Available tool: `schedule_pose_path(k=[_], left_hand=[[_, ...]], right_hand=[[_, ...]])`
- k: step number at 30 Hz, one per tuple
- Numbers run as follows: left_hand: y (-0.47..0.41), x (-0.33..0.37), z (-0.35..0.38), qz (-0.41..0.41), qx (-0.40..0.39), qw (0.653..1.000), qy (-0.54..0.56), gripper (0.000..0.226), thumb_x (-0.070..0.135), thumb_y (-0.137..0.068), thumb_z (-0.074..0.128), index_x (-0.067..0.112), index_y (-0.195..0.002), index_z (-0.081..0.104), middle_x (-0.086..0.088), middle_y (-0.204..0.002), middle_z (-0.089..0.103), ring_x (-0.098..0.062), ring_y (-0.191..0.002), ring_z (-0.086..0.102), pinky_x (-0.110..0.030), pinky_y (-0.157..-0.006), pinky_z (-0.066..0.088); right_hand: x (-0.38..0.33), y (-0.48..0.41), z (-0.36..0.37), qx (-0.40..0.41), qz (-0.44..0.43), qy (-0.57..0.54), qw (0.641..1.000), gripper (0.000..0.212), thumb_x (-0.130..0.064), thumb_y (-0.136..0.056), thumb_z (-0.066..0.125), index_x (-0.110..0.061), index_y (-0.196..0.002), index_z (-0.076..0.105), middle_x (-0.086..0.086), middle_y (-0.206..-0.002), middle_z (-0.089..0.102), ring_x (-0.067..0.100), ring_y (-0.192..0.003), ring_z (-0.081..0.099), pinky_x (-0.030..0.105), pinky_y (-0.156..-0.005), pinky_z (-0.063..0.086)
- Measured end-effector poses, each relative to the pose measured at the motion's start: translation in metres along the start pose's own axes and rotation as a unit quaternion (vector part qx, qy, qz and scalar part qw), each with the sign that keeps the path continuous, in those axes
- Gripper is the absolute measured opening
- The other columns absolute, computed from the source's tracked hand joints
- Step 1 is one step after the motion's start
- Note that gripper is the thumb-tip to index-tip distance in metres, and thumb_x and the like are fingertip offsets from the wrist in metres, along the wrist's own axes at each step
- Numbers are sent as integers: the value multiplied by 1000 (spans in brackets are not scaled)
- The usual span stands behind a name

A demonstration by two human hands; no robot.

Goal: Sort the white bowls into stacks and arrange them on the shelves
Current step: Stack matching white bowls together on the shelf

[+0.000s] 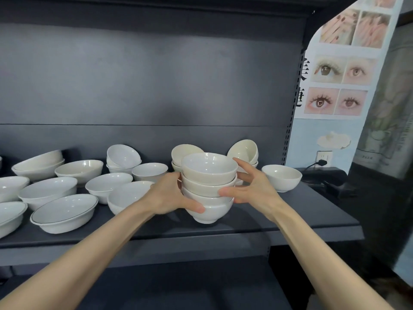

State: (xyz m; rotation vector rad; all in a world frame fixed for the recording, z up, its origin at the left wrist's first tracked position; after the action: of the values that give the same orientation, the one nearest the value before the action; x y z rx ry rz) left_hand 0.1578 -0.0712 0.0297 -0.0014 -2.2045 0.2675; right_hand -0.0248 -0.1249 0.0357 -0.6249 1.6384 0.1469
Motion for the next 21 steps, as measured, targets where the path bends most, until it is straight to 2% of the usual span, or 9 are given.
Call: schedule_pose_path(k=[2,4,6,7,11,14,17,21], left_hand=[[-1,9,13,13,-9,1000,-6,79,47,-31,86,24,-102,63,8,-103,72,-11,-100,65,-34,-92,53],[-2,19,27,24,-17,1000,10,78,44,-32,87,24,-104,63,9,-103,71,-5,-97,65,-26,-88,53],[-4,28,41,32,-18,999,22,71,35,-38,90,27,-102,63,12,-102,71,3,-92,64,-15,-80,50],[-4,32,45,36,-19,999,24,70,34,-39,90,27,-104,62,13,-102,71,4,-93,64,-14,-80,50],[-15,41,77,28,-8,999,16,88,46,-37,90,23,-116,61,12,-109,71,-6,-103,65,-33,-92,53],[-25,52,100,15,12,1000,13,95,52,-34,90,23,-118,58,10,-109,69,-8,-100,64,-32,-89,54],[-33,68,128,9,16,999,40,87,39,-41,93,20,-118,57,7,-108,68,-11,-97,64,-31,-86,55],[-46,89,161,14,17,998,62,68,17,-54,93,15,-112,58,6,-102,68,-10,-93,63,-21,-78,51]], right_hand=[[3,5,-12,2,3,-4,1000,91,-7,-63,87,-35,-138,43,-4,-126,61,18,-97,70,40,-79,60],[5,9,-24,-2,2,-3,1000,91,-6,-64,86,-34,-139,43,-5,-124,63,22,-99,69,44,-81,59],[7,10,-37,-9,2,2,1000,92,-7,-65,86,-32,-141,41,-6,-125,62,18,-97,70,40,-78,60],[8,10,-41,-11,4,5,1000,93,-7,-65,86,-32,-142,40,-6,-127,61,15,-96,70,36,-75,60],[11,16,-77,-34,3,17,999,92,-8,-66,85,-32,-142,40,-2,-129,60,14,-96,70,31,-71,59],[12,22,-109,-37,0,15,999,88,-5,-67,84,-32,-140,43,-4,-123,61,9,-96,68,25,-65,58],[16,25,-142,-30,-2,20,999,88,-7,-65,85,-34,-138,44,-2,-129,57,16,-104,66,23,-63,57],[25,25,-179,-25,2,29,999,93,-10,-63,87,-31,-142,41,-3,-131,57,16,-103,66,25,-66,58]])
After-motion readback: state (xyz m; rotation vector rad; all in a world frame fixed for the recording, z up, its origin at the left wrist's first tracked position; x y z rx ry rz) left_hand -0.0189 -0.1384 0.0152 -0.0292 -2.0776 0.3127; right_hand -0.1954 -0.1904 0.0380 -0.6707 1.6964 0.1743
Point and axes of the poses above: each hand's wrist, its own y-axis away from the middle knuckle, its own z-axis out of the palm, x = y × z, the point moved 9 cm from there along -y, towards the middle knuckle
